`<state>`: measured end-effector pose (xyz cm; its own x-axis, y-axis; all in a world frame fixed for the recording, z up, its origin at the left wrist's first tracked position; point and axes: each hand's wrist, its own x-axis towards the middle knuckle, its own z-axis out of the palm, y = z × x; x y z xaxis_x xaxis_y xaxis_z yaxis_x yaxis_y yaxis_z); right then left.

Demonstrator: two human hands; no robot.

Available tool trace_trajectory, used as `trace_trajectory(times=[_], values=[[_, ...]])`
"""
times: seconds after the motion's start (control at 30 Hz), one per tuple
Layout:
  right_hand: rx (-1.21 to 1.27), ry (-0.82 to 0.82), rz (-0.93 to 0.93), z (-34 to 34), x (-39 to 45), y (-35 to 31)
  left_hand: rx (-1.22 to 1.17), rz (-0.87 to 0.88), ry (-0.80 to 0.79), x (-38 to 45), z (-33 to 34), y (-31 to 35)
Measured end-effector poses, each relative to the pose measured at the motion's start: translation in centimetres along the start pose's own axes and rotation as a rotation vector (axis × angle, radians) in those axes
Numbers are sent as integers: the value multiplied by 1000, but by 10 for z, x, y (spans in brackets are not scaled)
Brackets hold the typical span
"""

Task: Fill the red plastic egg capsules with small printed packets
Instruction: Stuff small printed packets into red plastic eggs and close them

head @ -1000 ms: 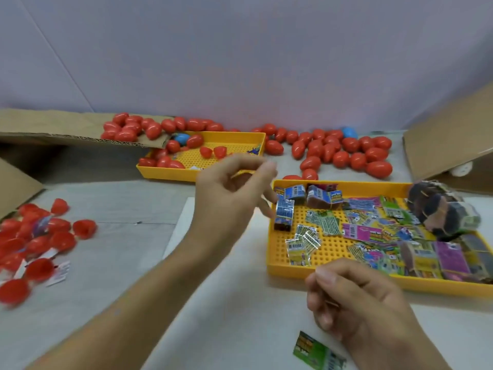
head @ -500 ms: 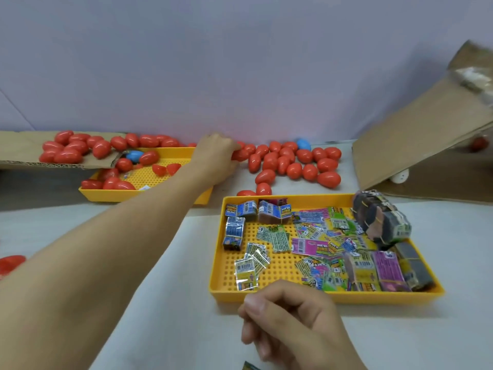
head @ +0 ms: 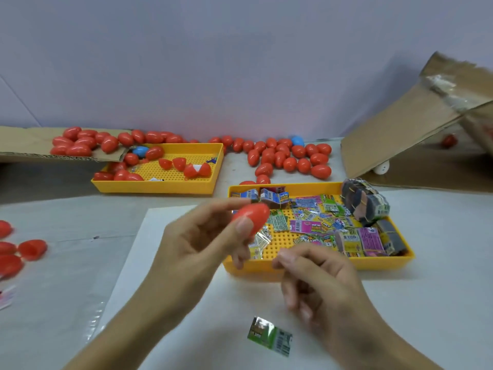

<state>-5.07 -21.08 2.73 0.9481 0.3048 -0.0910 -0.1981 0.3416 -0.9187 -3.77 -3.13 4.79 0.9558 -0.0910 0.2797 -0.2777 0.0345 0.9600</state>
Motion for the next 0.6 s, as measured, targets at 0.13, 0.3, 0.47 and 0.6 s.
trace_trajectory(times=[0.13, 0.3, 0.47, 0.6], values=[[-153, 9, 93, -6, -5, -18, -22, -103, -38, -33, 8, -9], [-285, -94, 195, -5, -8, -24, 34, -126, -93, -46, 10, -13], [-287, -140, 217, -4, -9, -23, 3, -135, -66, -50, 11, -15], [-231, -139, 222, -6, -9, -20, -63, -188, -45, -50, 12, -18]])
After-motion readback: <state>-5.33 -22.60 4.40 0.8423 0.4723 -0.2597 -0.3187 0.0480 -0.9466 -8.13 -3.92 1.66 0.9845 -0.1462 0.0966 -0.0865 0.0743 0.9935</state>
